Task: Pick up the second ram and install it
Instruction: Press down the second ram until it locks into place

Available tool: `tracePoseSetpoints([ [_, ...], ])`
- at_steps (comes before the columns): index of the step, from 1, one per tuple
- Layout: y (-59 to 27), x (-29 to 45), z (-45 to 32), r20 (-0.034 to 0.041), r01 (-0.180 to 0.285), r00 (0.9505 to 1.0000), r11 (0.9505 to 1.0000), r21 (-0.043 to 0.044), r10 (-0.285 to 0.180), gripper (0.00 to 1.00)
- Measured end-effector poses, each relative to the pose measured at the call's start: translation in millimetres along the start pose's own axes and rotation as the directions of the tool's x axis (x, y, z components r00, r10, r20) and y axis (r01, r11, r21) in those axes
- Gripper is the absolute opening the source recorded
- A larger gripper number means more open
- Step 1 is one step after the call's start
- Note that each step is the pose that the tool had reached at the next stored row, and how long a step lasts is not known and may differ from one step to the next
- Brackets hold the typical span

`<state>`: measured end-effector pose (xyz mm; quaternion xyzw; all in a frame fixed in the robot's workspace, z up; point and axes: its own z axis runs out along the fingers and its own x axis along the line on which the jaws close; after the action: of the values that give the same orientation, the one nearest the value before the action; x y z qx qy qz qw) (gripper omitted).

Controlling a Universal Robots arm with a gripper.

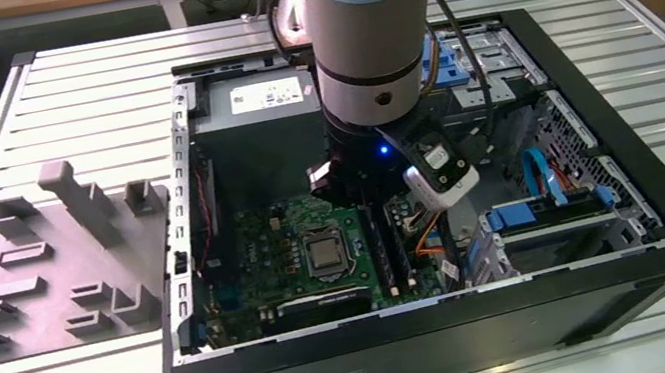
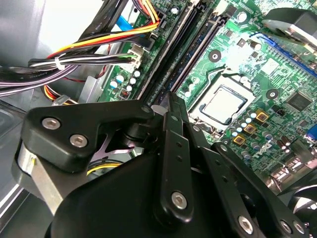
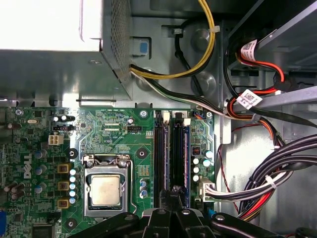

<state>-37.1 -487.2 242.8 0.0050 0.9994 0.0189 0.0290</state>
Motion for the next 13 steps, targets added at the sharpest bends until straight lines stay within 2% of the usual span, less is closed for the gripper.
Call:
tracePoseSetpoints([
  [6,3.1,0.1,0.4,0.0001,0.0,1.0,1.0,-0.0001,0.0,0.1],
  [13,17.8,0.3,2.1,0.0,0.0,1.0,1.0,-0.0001,0.0,0.1],
])
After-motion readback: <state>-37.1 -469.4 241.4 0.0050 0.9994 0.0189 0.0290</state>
